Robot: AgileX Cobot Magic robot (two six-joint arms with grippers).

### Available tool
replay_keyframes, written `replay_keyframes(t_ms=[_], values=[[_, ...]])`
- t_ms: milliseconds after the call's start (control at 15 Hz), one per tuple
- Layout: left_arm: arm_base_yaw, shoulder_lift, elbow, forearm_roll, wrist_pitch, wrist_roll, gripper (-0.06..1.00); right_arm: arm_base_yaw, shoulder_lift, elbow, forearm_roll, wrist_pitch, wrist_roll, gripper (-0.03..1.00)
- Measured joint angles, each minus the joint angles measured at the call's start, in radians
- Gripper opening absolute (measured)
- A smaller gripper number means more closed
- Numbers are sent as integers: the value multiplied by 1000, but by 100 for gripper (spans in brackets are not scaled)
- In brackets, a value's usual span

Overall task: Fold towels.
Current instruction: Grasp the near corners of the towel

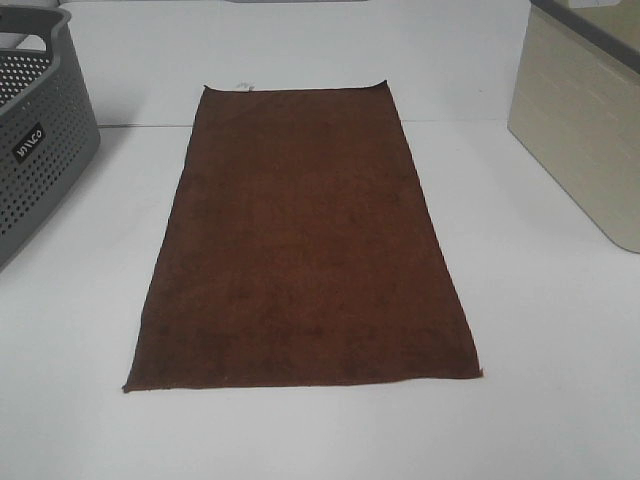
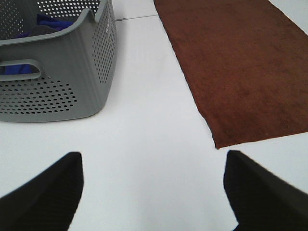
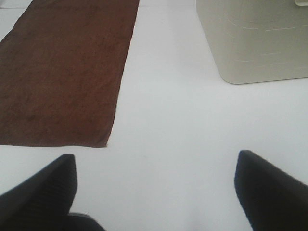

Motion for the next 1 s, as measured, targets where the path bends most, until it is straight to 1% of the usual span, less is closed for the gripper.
replay_keyframes(t_ms=[1000], values=[[0,0,0,0,0,0,76,0,0,0,0,0,0,83]])
